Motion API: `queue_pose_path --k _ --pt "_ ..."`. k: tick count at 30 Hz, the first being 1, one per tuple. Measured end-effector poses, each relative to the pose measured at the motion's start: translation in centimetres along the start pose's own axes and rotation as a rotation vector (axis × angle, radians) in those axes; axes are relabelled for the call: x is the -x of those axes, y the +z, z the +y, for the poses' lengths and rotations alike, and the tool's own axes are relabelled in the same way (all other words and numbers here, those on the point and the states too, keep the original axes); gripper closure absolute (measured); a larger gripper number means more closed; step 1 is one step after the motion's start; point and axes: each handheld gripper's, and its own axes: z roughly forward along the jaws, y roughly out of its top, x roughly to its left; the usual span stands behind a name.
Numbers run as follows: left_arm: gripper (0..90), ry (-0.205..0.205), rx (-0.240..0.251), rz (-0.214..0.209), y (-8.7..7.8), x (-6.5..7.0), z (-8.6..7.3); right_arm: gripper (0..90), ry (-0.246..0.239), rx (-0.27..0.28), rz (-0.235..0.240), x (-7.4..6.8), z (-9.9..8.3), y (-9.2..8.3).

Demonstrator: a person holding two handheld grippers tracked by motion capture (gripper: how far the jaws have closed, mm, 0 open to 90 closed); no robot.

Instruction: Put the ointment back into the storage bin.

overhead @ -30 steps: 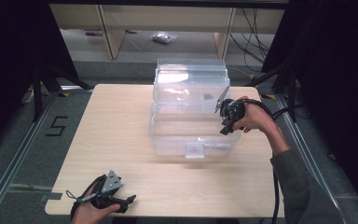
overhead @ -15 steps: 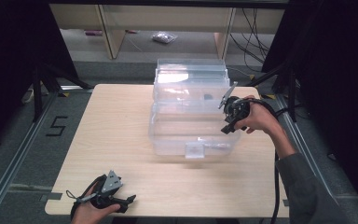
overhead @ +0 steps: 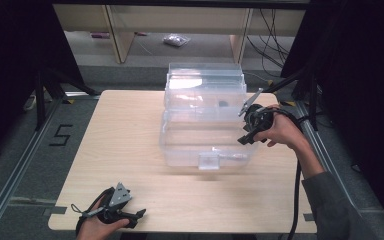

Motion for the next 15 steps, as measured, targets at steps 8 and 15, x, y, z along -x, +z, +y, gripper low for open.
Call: queue_pose_path --k 8,15 --pt "15.9 -0.004 0.006 0.001 0.0 0.0 0.0 40.9 -0.002 0.021 0.002 0.0 -0.5 -0.6" --pt "15.9 -0.002 0.001 0.01 0.1 0.0 0.0 37.9 0.029 0.049 -0.003 -1.0 -1.1 -0.9"
